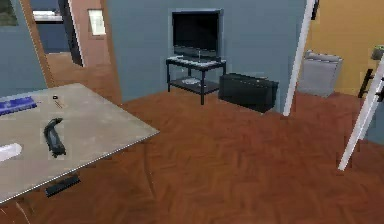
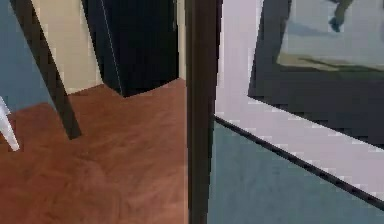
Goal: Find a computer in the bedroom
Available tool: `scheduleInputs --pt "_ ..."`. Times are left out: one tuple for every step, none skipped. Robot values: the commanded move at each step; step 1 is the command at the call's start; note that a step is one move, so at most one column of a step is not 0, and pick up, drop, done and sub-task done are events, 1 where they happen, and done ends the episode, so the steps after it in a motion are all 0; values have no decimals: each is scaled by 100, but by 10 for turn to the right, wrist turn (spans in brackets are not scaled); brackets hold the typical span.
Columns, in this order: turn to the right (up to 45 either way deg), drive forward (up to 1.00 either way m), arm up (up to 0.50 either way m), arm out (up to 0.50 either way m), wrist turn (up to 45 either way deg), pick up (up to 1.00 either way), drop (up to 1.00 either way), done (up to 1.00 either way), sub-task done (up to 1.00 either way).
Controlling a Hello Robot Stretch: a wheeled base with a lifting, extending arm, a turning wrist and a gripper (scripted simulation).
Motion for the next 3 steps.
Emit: scheduleInputs --pt "0 100 0 0 0 0 0 0 0" --pt "60 0 0 0 0 0 0 0 0" --pt "0 45 0 0 0 0 0 0 0"
